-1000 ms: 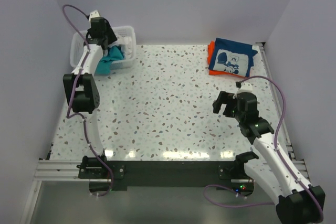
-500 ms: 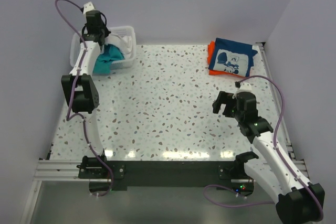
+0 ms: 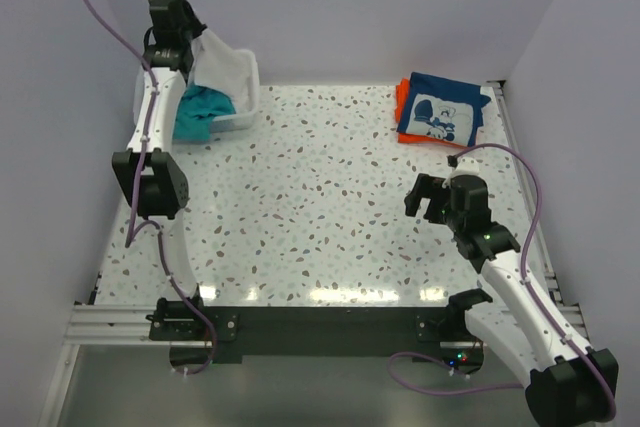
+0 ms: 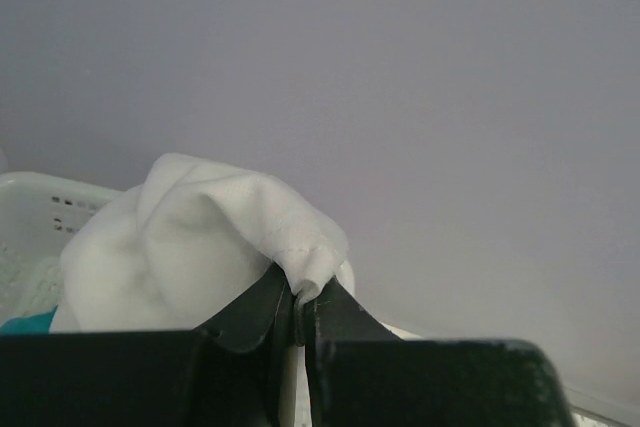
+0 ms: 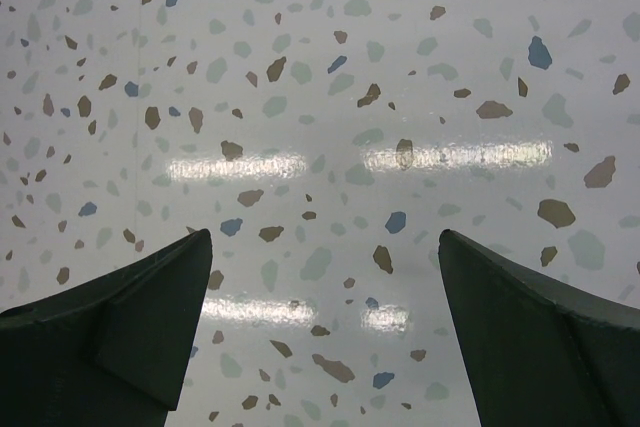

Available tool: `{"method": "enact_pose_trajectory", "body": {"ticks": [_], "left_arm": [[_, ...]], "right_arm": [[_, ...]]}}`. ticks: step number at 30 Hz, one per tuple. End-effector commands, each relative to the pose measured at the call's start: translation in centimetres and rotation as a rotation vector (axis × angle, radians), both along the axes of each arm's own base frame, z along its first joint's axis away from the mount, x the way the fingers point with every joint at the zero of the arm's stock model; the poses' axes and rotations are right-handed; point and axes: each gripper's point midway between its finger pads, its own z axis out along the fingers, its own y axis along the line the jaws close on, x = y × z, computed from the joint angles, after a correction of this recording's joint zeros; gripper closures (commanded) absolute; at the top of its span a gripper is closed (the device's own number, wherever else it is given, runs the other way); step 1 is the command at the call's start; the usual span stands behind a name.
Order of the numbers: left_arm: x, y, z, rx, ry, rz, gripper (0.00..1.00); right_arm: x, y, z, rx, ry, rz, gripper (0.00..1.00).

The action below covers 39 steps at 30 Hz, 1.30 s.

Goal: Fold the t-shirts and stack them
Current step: Grab the tshirt from the pile, then move the tshirt to the center of the board

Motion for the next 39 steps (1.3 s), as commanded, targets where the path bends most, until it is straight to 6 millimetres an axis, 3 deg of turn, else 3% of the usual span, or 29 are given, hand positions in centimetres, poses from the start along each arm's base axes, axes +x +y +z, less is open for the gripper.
{"method": "enact_pose_trajectory", "body": {"ticks": [1,6,13,24,27,32,36,39], "left_arm": [[-3.1,-4.7,11.9,-0.038,-0.271,-0.146,1.0],[-6.5,-9.3,16.3,-0.045,-0.385,-0.307,1.0],[-12.6,-14.9,24.0,-0.026,-0.556,-0.437,1.0],[-23.2,-23.1,29.5,-0.033,-0.686,-0.652,1.0],[-25.4,-26.9,28.7,-0.047,-0.662,-0.695,1.0],[-27.0,-30.7,26.0,-0.082,-0.57,-0.705,1.0],[-29.3,-35.4,21.5,-0.125,-0.454,-0.717,1.0],[-31.5,-37.6,19.5,-0.129,-0.413,-0.678,1.0]], "right_arm": [[1.0,0.0,1.7,0.012,-0.069,-0.012,0.01],[1.0,0.1,1.5,0.024,-0.074,-0.012,0.01],[0.8,0.4,1.6,0.04,-0.084,-0.005,0.01],[0.5,-0.2,3.3,0.037,-0.13,-0.028,0.01],[0.1,-0.7,4.3,0.036,-0.159,-0.044,0.01],[-0.7,-2.1,5.8,0.027,-0.213,-0.108,0.01],[-1.2,-2.3,6.2,0.033,-0.219,-0.117,0.01],[-1.4,-2.8,6.3,0.026,-0.213,-0.146,0.01]]}}
